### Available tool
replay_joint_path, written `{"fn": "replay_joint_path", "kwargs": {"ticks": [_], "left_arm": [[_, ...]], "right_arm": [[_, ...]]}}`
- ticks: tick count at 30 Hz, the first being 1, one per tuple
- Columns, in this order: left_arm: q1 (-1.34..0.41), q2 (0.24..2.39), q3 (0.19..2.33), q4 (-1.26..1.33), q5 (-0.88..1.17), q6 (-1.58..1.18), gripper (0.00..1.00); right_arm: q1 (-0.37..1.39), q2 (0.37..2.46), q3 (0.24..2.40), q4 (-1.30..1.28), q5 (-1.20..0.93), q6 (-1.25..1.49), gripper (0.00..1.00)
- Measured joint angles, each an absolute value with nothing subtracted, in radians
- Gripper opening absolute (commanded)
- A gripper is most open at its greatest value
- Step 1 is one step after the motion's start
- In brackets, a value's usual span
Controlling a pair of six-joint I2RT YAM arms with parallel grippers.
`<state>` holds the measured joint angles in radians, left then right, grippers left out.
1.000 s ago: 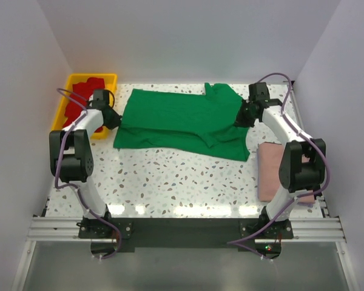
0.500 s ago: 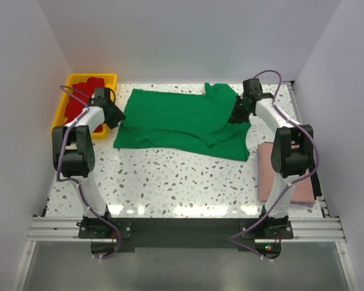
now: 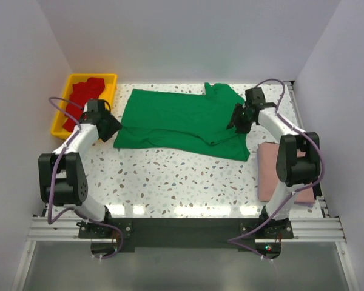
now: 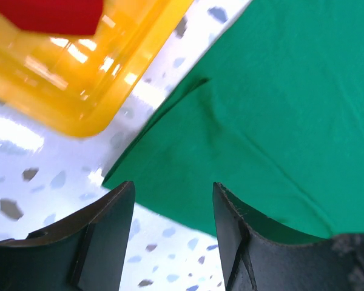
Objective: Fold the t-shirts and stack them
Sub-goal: Fold the tshirt
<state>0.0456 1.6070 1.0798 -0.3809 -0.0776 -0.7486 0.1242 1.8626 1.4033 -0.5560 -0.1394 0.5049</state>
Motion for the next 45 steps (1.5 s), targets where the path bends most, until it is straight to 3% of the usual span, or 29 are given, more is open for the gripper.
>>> {"fn": "replay_joint_path", "kwargs": {"ticks": [6, 13, 21, 23, 24, 27, 32, 41, 44, 45], "left_arm": [[0.046, 1.542, 0.956, -0.371, -0.068, -0.77, 0.57], [0.046, 1.542, 0.923, -0.358, -0.05, -0.773, 0.58], [0.046, 1.542, 0.923, -0.349, -0.039, -0.766, 0.57], [0.046, 1.542, 0.923, -0.346, -0.037, -0.766, 0.57], [0.046, 1.542, 0.923, -0.345, -0.037, -0.766, 0.57], [0.046, 1.542, 0.923, -0.345, -0.034, -0.766, 0.56], [0.046, 1.542, 0.923, -0.344, -0.031, -0.766, 0.56], [0.046, 1.542, 0.923, -0.338, -0.022, -0.765, 0.56], [0.046, 1.543, 0.923, -0.331, -0.018, -0.765, 0.56], [0.046, 1.543, 0.923, -0.329, -0.015, -0.765, 0.56]], "right_arm": [[0.204, 1.749, 1.192, -0.468, -0.126, 0.544, 0.55], [0.292, 1.788, 1.133, -0.354, -0.131, 0.613, 0.58], [0.294, 1.809, 1.111, -0.24, -0.131, 0.679, 0.54], [0.294, 1.821, 1.111, -0.222, -0.131, 0.688, 0.45], [0.294, 1.826, 1.112, -0.216, -0.13, 0.693, 0.34], [0.294, 1.855, 1.132, -0.216, -0.129, 0.698, 0.13], [0.294, 1.889, 1.203, -0.233, -0.123, 0.698, 0.03], [0.294, 2.009, 1.484, -0.311, -0.119, 0.646, 0.04], [0.294, 2.072, 1.579, -0.352, -0.118, 0.616, 0.15], [0.294, 2.096, 1.612, -0.365, -0.118, 0.604, 0.25]]}}
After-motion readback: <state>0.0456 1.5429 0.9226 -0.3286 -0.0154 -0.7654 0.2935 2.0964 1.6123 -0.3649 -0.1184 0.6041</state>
